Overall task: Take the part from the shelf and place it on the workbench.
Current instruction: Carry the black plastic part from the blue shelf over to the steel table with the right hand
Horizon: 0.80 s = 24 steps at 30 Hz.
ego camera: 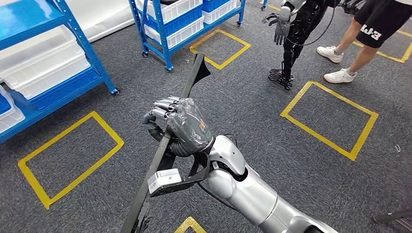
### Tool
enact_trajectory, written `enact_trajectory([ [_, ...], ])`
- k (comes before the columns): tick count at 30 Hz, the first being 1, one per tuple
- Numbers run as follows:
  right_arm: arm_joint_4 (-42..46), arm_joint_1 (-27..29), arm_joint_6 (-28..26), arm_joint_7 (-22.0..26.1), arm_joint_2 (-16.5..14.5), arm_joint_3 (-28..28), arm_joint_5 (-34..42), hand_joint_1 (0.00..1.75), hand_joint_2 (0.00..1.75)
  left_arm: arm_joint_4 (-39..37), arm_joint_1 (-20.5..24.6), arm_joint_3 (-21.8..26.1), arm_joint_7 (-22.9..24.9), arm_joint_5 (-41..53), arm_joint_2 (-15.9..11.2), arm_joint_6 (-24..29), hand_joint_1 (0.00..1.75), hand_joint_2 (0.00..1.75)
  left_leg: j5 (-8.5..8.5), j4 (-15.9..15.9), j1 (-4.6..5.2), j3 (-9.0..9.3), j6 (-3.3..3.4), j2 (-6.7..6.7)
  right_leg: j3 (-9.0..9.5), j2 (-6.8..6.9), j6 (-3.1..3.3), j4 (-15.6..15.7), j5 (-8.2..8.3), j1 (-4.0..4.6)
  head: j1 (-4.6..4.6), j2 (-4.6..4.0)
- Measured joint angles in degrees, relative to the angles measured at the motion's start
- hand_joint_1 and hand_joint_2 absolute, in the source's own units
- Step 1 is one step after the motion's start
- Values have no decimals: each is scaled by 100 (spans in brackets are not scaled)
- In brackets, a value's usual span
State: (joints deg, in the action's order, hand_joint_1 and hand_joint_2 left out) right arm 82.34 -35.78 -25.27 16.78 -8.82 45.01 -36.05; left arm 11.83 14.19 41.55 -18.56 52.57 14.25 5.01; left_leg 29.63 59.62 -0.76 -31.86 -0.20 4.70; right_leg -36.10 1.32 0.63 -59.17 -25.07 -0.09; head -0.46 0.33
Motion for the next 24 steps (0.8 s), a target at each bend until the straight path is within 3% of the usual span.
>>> enact_trajectory([
  [2,16,-15,1,-5,-11,-1,-7,175,175,1,-4,1,-10,0,-2,-1,0,175,317,529,-19,-227,-25,-266,12,-108,60,22,16,-22,-1,0],
  [4,20,-15,3,-8,-22,-1,-10,175,175,0,-29,2,-14,0,-8,-1,0,175,613,1291,-22,-605,-31,-397,10,-244,85,15,16,-10,-1,0],
  [5,20,-11,5,-8,-24,-1,-10,175,175,-1,-40,2,-15,0,-11,-1,0,175,631,1509,-22,-732,-29,-418,11,-324,87,8,15,-3,-1,0],
  [6,19,-10,6,-9,-23,-1,-10,175,175,-1,-47,2,-15,0,-14,-1,0,175,540,1528,-22,-774,-22,-427,11,-405,87,0,15,2,-1,0],
  [8,20,-11,7,-10,-23,-1,-12,175,175,1,-38,2,-15,0,-19,-1,0,175,90,941,-24,-574,10,-501,13,-569,81,-25,8,1,-1,0],
  [10,20,-20,8,-11,-24,-1,-13,175,175,1,-22,2,-15,0,-23,-1,0,175,-221,268,-38,-310,50,-752,-22,-712,47,-67,0,-1,0,0],
  [12,30,-28,11,-17,-25,-1,-14,175,175,-1,-21,2,-10,0,-26,-5,0,175,-242,40,-34,-223,72,-897,-88,-829,-21,-85,22,-30,2,0],
  [13,38,-30,13,-21,-24,-1,-15,175,175,-1,-23,2,-6,0,-23,-9,0,175,-246,-3,-30,-210,86,-852,-112,-891,-61,-76,43,-43,1,0],
  [14,49,-27,13,-23,-18,-3,-15,175,175,-1,-22,2,-3,1,-19,-13,0,175,-266,-26,-34,-198,113,-786,-125,-880,-96,-78,46,-46,1,0],
  [16,67,-33,11,-25,-4,-11,-15,175,175,0,-6,2,0,1,-5,-16,0,175,-308,-109,-49,-155,188,-647,-219,-622,-151,-287,-97,-17,16,0],
  [18,79,-41,11,-25,5,-19,-15,175,175,0,-2,2,7,0,-3,-16,0,175,-320,-141,-34,-136,235,-503,-508,-289,-189,-899,-425,-17,33,0],
  [20,82,-36,13,-25,16,-20,-16,175,175,0,-16,2,21,0,-7,-16,0,175,-311,-137,-19,-135,245,-341,-789,-197,-223,-1456,-622,-51,33,0],
  [21,83,-34,13,-25,26,-21,-17,175,175,0,-20,2,29,0,-9,-16,0,175,-304,-136,-17,-134,243,-260,-805,-179,-235,-1488,-579,-66,34,0],
  [22,86,-33,13,-26,35,-21,-20,175,175,-1,-18,2,34,0,-9,-16,0,175,-294,-133,-17,-127,237,-187,-703,-150,-241,-1304,-443,-77,34,0],
  [24,113,-35,13,-26,44,-22,-25,175,175,0,-10,2,43,0,-8,-16,0,175,-262,-126,-6,-99,201,-64,-291,62,-222,-566,-122,-60,33,0],
])
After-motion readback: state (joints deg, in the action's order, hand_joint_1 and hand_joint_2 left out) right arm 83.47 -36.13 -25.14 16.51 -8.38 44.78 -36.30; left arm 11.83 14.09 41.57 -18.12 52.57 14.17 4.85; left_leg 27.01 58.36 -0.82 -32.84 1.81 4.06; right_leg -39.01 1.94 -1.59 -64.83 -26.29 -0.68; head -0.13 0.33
